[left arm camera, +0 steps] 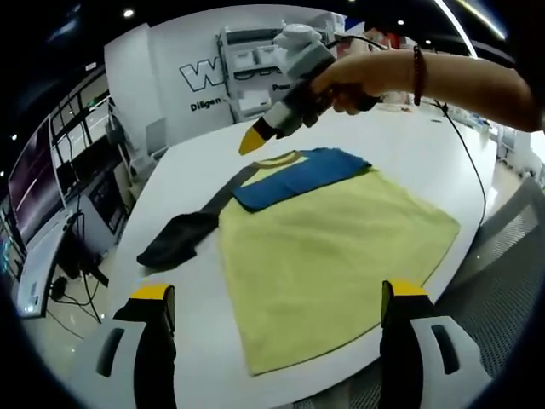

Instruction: Fold the garment on the visible template until the final outline fits inside the template.

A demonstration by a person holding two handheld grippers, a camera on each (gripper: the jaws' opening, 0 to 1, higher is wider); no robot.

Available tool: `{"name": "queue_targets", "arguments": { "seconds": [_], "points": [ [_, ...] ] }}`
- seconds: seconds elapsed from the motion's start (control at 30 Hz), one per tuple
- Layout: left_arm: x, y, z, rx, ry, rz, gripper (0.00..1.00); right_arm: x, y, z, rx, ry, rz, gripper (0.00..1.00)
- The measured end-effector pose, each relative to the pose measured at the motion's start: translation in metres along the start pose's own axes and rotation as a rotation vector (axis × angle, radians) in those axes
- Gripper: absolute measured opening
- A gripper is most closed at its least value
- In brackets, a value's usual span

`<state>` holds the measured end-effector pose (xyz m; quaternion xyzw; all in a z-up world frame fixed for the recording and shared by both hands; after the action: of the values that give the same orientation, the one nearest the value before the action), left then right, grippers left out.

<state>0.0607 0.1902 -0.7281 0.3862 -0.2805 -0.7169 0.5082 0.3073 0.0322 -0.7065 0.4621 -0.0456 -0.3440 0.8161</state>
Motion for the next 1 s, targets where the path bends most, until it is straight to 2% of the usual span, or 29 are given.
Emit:
{"name": "queue_targets", "arguments": {
  "seconds": [0.07,0.13,0.27,0.33,0.43,0.47,0.67,0.77,0.83,1.0],
  "points": [
    [0.0,0.002,0.002,0.034,-0.009,0.024,0.99,0.005,-0.006,0.005,-0.051,-0.009,0.017,0.75],
    [-0.001,0.003,0.002,0.034,-0.016,0.039,0.99,0.011,-0.009,0.009,-0.057,-0.032,0.034,0.77],
    [0.0,0.002,0.002,0.035,-0.025,0.051,0.99,0.023,-0.019,0.024,-0.04,-0.044,-0.004,0.83],
    [0.0,0.003,0.002,0.038,-0.021,0.047,0.99,0.028,-0.024,0.03,-0.016,-0.042,-0.022,0.84],
    [0.0,0.003,0.002,0.037,-0.017,0.039,0.99,0.034,-0.03,0.036,-0.013,-0.03,-0.046,0.84],
    [-0.001,0.003,0.002,0.038,-0.013,0.037,0.99,0.041,-0.036,0.042,-0.011,-0.038,-0.079,0.84],
    [0.0,0.002,0.002,0.034,-0.021,0.022,0.99,0.063,-0.056,0.063,0.004,-0.112,-0.092,0.83],
    [0.0,0.002,0.002,0.033,-0.014,0.024,0.99,0.075,-0.069,0.073,-0.002,-0.138,-0.141,0.79],
    [-0.001,0.002,0.003,0.033,-0.007,0.028,0.99,0.084,-0.077,0.08,-0.008,-0.159,-0.142,0.77],
    [-0.001,0.002,0.002,0.034,-0.012,0.02,0.99,0.095,-0.09,0.094,-0.015,-0.176,-0.171,0.75]
  ]
}}
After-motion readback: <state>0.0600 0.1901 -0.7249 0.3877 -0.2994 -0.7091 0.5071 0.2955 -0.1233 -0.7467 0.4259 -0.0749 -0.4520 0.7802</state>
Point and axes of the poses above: the point that each gripper's makers call its tool centre point, and the gripper's own axes: z roughly backward along the fingers, x roughly to its right, y roughly out of its top, the point moved 10 cm from there along z, roughly backward along the fingers, and after that the axes turned 13 degrees about y, right-handed, at the moved point
